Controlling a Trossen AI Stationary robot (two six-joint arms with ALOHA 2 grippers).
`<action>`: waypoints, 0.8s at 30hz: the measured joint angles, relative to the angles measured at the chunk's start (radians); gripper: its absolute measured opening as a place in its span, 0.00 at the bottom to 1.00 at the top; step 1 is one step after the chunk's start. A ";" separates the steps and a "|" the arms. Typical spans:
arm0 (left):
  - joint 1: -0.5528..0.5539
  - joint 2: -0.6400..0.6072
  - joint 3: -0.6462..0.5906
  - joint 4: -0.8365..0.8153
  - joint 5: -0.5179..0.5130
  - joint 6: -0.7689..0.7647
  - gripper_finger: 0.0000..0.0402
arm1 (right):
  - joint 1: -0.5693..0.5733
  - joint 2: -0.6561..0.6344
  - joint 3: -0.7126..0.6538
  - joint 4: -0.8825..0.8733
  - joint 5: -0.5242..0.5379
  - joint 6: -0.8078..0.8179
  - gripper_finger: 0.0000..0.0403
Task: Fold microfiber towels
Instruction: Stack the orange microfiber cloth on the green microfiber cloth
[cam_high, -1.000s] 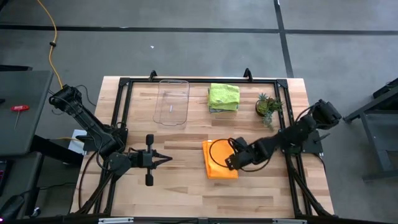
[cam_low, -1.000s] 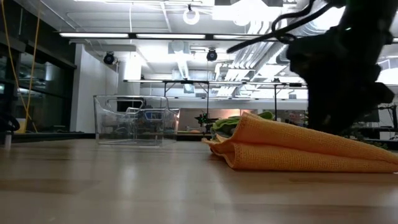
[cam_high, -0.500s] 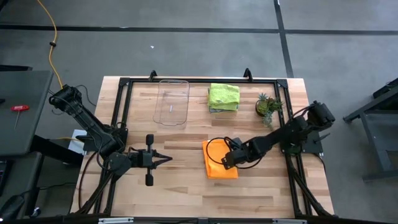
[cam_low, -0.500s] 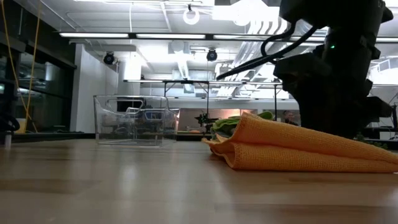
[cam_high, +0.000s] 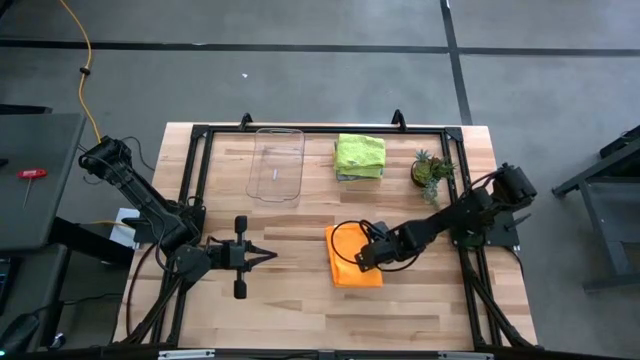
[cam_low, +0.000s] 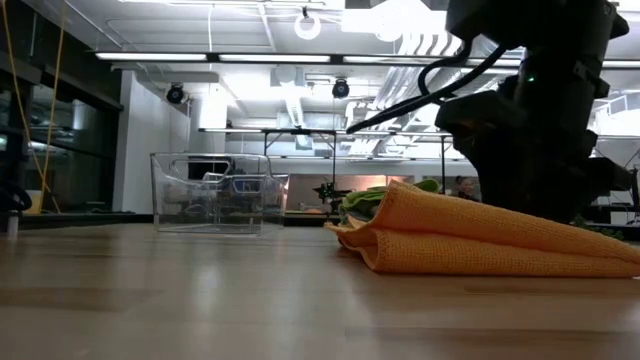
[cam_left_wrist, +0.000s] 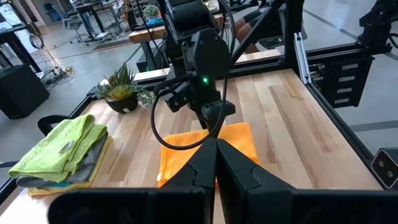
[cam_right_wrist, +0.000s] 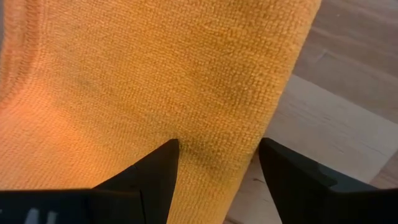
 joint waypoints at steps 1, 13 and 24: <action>0.000 0.000 0.000 0.000 0.000 0.000 0.00 | 0.000 0.004 0.000 0.001 -0.003 0.000 0.54; 0.000 0.000 0.000 -0.001 0.024 0.000 0.00 | 0.001 0.010 -0.003 -0.045 0.008 -0.092 0.12; 0.000 0.000 0.000 -0.001 0.025 0.000 0.00 | -0.003 0.002 -0.001 -0.086 -0.002 -0.302 0.01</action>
